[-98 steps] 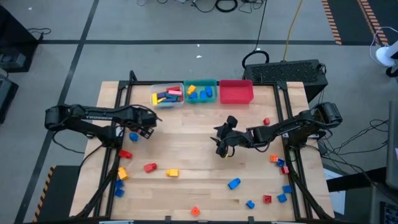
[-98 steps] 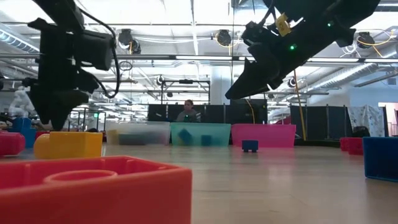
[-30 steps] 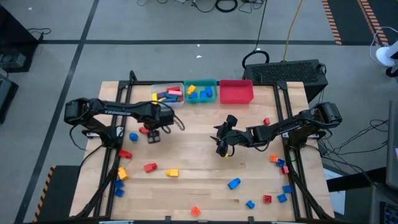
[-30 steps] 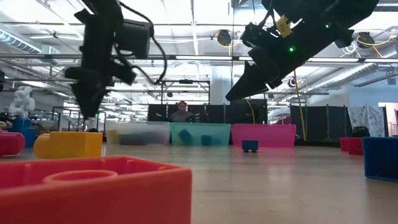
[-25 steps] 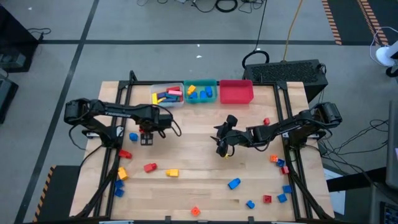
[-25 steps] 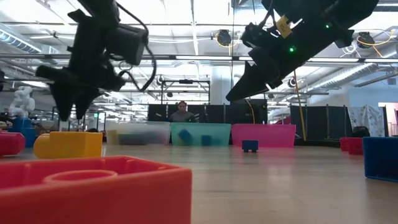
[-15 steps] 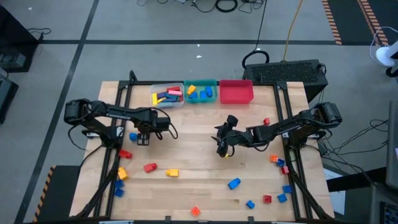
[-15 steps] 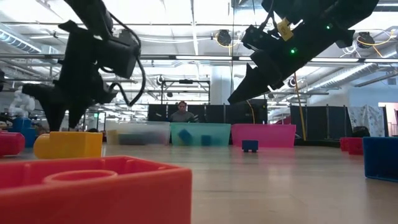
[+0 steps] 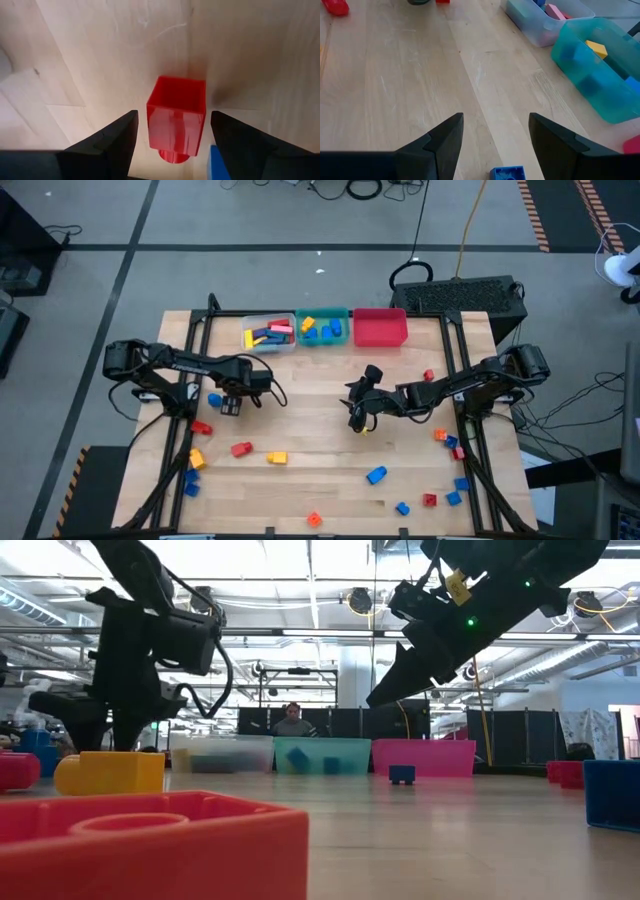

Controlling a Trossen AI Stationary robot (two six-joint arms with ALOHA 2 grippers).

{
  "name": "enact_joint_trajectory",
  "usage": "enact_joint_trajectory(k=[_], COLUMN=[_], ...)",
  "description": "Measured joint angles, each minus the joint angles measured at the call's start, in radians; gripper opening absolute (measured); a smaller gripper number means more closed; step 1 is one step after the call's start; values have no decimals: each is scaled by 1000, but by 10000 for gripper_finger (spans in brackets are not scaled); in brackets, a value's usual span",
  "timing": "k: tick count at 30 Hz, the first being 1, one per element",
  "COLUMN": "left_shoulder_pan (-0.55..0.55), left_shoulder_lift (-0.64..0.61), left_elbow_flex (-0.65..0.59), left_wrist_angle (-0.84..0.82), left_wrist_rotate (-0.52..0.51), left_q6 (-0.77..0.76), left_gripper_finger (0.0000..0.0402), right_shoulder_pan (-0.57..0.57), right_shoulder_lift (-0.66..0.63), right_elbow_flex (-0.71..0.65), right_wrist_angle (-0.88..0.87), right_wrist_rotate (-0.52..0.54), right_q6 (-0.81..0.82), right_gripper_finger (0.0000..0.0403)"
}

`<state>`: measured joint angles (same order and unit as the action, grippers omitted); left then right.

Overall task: Sort blocks by size
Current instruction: Put the red 1 stud game piece into the green bin

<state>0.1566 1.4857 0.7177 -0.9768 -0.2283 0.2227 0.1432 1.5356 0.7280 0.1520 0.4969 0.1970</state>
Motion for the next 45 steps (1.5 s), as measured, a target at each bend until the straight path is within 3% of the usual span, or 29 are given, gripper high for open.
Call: enact_joint_trajectory(k=[9, 18, 24, 33, 37, 45], left_shoulder_pan=[1, 24, 54, 74, 140, 295], left_shoulder_lift=[0, 0, 0, 0, 19, 176], left_elbow_flex=[0, 2, 57, 279, 345, 445], left_wrist_angle=[1, 16, 98, 191, 350, 554], left_wrist_rotate=[15, 12, -4, -10, -13, -14], left_q6=[3, 1, -15, 40, 49, 55], left_gripper_finger=[245, 138, 138, 144, 146, 147], right_shoulder_pan=[0, 0, 0, -1, -10, -12], right_shoulder_lift=[0, 0, 0, 0, 0, 0], right_elbow_flex=[0, 0, 0, 0, 0, 0], right_wrist_angle=[1, 1, 4, 9, 9, 11], right_wrist_rotate=[0, 0, 1, 1, 1, 1], right_q6=[0, 0, 0, 0, 0, 22], right_gripper_finger=[210, 210, 210, 210, 210, 210])
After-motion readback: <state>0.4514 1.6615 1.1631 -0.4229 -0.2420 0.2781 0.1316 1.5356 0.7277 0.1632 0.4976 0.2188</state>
